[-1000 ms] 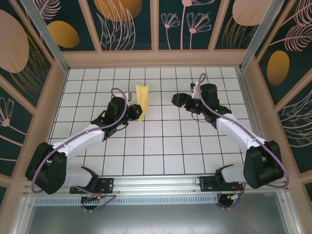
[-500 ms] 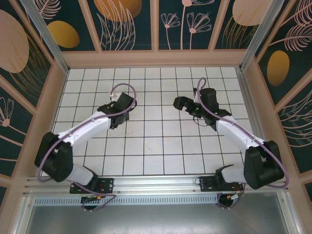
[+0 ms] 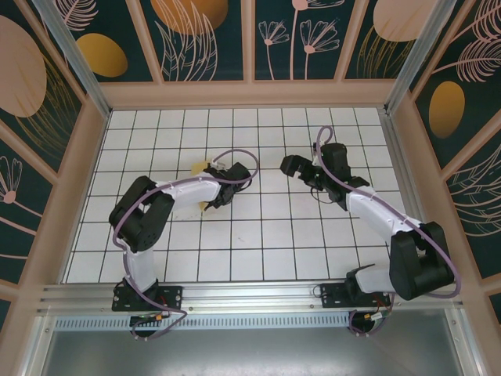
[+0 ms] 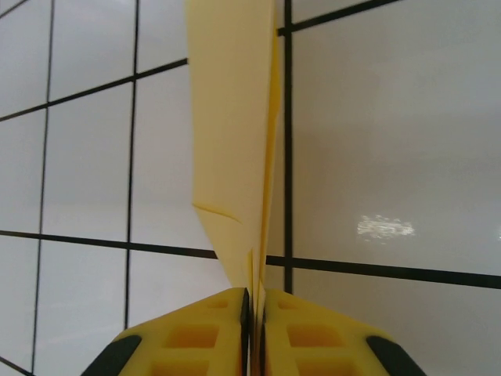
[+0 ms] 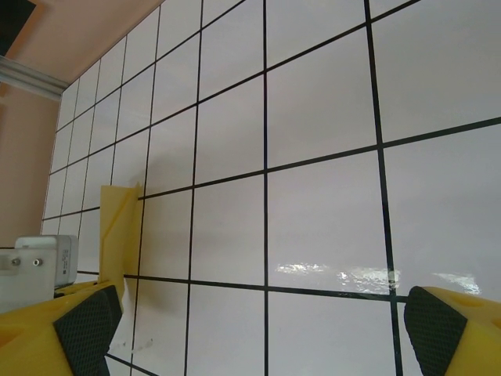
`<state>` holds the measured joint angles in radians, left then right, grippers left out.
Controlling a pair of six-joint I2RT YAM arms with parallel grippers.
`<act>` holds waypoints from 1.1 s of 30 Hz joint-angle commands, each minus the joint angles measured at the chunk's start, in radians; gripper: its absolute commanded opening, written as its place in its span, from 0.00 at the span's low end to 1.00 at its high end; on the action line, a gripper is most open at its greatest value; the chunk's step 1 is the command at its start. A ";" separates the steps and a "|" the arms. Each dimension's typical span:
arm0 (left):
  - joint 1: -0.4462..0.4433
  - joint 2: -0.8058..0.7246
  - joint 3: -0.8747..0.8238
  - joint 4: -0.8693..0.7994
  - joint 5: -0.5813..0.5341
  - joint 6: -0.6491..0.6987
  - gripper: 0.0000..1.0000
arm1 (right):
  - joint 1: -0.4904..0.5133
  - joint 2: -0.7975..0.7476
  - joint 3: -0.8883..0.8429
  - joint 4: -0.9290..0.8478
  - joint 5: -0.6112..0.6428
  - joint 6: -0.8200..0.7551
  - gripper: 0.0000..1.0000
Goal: Fold a paper plane with a square sheet of paper (pick it up from the middle)
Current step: Turn over the paper at the center of the table, then move the paper to the center of the table.
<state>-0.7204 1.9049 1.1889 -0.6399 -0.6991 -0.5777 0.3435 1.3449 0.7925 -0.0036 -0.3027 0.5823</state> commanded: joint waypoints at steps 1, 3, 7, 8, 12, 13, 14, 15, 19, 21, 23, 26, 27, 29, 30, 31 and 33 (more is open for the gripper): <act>-0.007 0.020 0.003 0.043 0.059 0.003 0.19 | -0.012 0.021 -0.003 0.009 0.022 0.007 0.99; -0.007 0.010 -0.006 0.064 0.096 0.000 0.26 | -0.013 0.025 -0.003 0.008 0.024 0.009 0.99; -0.007 -0.053 -0.027 0.125 0.163 0.012 0.48 | -0.013 0.032 -0.007 0.016 0.023 0.010 0.99; -0.007 -0.080 -0.034 0.146 0.181 0.018 0.54 | -0.011 0.033 -0.007 0.018 0.023 0.009 0.99; -0.001 -0.182 -0.076 0.224 0.248 0.031 0.68 | 0.025 0.050 0.002 0.031 0.035 -0.006 0.98; 0.006 -0.223 -0.091 0.244 0.271 0.032 0.71 | 0.049 0.061 0.013 0.029 0.054 -0.011 0.96; 0.016 -0.254 -0.107 0.264 0.293 0.030 0.74 | 0.076 0.075 0.028 0.026 0.073 -0.012 0.95; 0.028 -0.281 -0.122 0.281 0.312 0.028 0.76 | 0.102 0.092 0.041 0.024 0.087 -0.009 0.93; 0.103 -0.401 -0.201 0.351 0.419 -0.007 0.83 | 0.239 0.209 0.141 0.016 0.134 0.005 0.78; 0.162 -0.457 -0.257 0.382 0.479 -0.032 0.83 | 0.298 0.280 0.206 0.008 0.152 0.020 0.72; 0.219 -0.515 -0.314 0.409 0.517 -0.054 0.86 | 0.356 0.354 0.268 0.017 0.147 0.031 0.63; 0.297 -0.568 -0.370 0.417 0.551 -0.080 0.87 | 0.440 0.465 0.381 0.004 0.147 0.039 0.52; 0.323 -0.578 -0.388 0.419 0.565 -0.089 0.86 | 0.463 0.497 0.415 -0.004 0.149 0.039 0.50; 0.376 -0.600 -0.424 0.429 0.588 -0.108 0.84 | 0.507 0.565 0.490 -0.017 0.151 0.030 0.44; 0.404 -0.612 -0.442 0.435 0.601 -0.116 0.84 | 0.527 0.597 0.528 -0.028 0.155 0.030 0.42; 0.433 -0.624 -0.462 0.446 0.618 -0.125 0.83 | 0.545 0.629 0.563 -0.034 0.148 0.029 0.39; 0.479 -0.644 -0.493 0.468 0.647 -0.139 0.81 | 0.573 0.689 0.629 -0.048 0.133 0.027 0.36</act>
<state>-0.2893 1.2968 0.7303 -0.2226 -0.1211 -0.6720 0.8856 1.9766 1.3430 -0.0154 -0.1631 0.6109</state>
